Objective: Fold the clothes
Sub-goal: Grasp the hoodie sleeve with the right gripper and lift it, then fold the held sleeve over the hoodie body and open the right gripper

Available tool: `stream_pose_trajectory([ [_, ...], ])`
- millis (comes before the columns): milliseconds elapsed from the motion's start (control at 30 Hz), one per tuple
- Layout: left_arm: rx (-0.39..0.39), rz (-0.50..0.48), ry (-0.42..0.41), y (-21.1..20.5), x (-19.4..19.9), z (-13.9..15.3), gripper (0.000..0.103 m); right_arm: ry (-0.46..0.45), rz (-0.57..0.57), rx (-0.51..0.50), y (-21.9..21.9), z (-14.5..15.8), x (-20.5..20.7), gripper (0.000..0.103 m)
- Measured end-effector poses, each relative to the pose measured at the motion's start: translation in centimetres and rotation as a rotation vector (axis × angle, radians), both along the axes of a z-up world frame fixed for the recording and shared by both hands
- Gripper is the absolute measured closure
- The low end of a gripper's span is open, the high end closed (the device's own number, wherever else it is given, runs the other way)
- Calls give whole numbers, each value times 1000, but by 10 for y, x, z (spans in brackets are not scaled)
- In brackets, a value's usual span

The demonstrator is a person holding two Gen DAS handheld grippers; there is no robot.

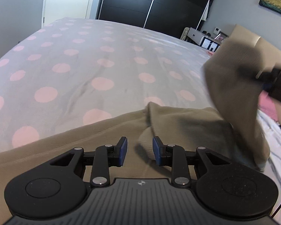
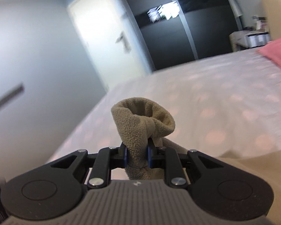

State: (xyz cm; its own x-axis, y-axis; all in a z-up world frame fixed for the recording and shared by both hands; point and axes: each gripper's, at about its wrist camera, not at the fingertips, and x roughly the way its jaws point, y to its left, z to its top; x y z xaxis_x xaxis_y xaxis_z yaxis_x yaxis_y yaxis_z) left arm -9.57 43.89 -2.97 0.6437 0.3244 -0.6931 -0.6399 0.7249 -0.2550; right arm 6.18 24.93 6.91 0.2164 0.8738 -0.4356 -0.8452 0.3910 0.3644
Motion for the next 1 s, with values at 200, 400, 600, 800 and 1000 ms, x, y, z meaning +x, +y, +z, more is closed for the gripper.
stream_pose_trajectory([
  [200,-27,27,4,19,-5,-11,76,-61,86,-142,35,-75,-40,80],
  [400,-81,27,-34,26,-3,-14,67,-140,186,-181,27,-96,-56,54],
  [600,-82,40,-76,17,2,0,56,-165,271,-168,-30,-87,-63,38],
  [800,-80,-11,-41,-5,20,1,52,-206,239,-244,-88,-85,-45,38],
  [1000,-70,-70,0,-20,37,-26,51,-312,111,-389,-157,-99,5,38],
])
